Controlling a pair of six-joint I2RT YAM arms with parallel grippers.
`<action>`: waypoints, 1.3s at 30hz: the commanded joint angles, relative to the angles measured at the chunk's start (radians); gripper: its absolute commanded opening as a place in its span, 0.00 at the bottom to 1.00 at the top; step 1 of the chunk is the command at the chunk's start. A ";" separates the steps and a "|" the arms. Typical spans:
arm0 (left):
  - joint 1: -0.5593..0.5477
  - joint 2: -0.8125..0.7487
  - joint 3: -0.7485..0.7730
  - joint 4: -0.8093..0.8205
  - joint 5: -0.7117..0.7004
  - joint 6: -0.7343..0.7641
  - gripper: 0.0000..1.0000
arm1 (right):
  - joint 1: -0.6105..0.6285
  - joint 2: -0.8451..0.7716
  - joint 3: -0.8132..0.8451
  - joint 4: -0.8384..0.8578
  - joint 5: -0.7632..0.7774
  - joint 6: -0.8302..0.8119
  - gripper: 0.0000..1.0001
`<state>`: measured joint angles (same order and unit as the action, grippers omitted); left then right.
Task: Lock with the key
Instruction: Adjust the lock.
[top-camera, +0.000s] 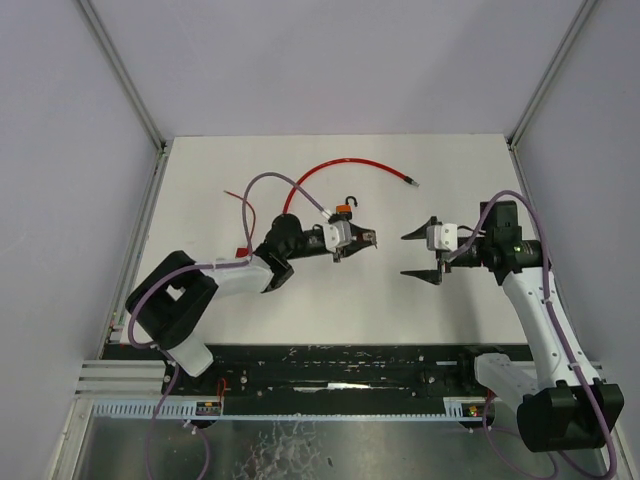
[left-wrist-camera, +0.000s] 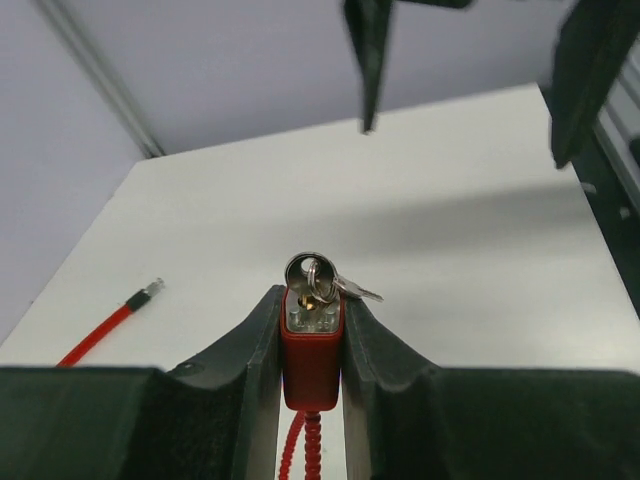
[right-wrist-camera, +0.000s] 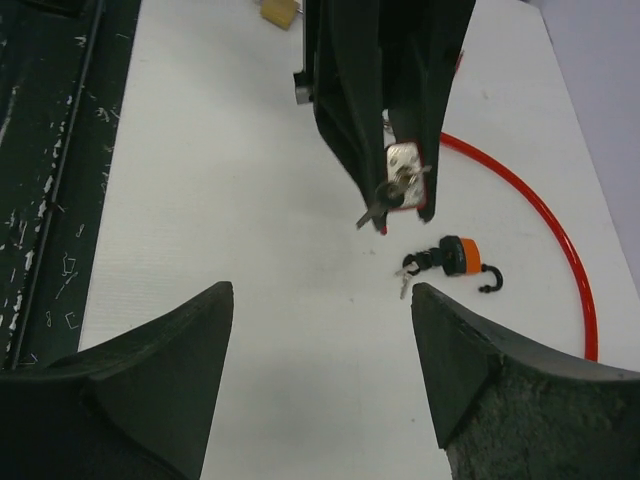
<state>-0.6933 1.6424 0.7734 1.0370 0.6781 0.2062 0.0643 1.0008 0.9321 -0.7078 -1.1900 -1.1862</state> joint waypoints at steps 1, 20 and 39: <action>-0.086 -0.015 -0.026 -0.115 0.015 0.415 0.00 | -0.003 -0.012 -0.043 -0.148 -0.156 -0.371 0.78; -0.158 0.057 0.155 -0.577 0.219 0.652 0.00 | 0.177 0.001 -0.127 -0.097 0.104 -0.560 0.37; -0.165 0.086 0.228 -0.731 0.312 0.690 0.00 | 0.269 0.014 -0.152 -0.039 0.247 -0.541 0.27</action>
<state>-0.8513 1.7206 0.9585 0.3309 0.9478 0.8692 0.3096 1.0073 0.7803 -0.7567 -0.9714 -1.7229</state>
